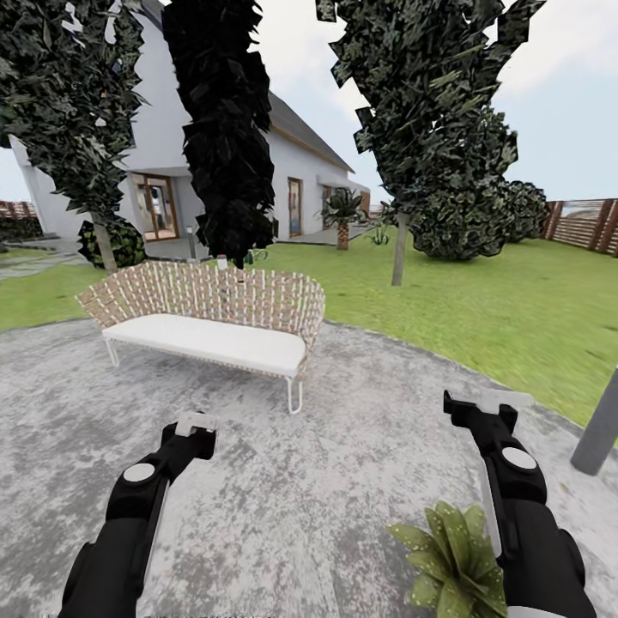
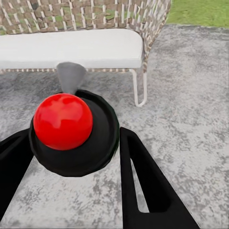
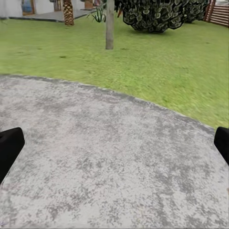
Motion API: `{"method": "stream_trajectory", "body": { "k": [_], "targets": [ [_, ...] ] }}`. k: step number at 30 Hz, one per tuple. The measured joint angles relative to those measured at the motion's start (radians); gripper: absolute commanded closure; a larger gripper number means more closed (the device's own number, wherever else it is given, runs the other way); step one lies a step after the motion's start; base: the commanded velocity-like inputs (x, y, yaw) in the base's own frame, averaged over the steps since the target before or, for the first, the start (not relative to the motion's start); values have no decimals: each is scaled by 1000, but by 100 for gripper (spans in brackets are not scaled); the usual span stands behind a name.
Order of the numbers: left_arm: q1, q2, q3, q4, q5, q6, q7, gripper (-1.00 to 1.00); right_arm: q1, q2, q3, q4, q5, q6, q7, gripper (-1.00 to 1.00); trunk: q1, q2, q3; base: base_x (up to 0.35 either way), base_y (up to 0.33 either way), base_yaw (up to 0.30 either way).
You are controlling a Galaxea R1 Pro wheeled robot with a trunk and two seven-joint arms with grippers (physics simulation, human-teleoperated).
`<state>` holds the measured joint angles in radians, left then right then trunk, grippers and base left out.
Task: Pick up the pesticide atomizer in the garden and spray insectifuge to fully cover both potted plants in the garden.
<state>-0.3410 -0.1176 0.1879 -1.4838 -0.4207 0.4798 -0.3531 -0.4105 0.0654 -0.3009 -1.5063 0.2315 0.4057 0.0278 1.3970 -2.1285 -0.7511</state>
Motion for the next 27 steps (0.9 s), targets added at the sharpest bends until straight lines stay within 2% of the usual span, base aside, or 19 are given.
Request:
{"method": "stream_trajectory", "body": {
  "k": [27],
  "targets": [
    [0,-2,-2,0,0,0,0,100,0,0,0,0,0,0,0,-100,0,0,0,0,0,260]
  ]
}}
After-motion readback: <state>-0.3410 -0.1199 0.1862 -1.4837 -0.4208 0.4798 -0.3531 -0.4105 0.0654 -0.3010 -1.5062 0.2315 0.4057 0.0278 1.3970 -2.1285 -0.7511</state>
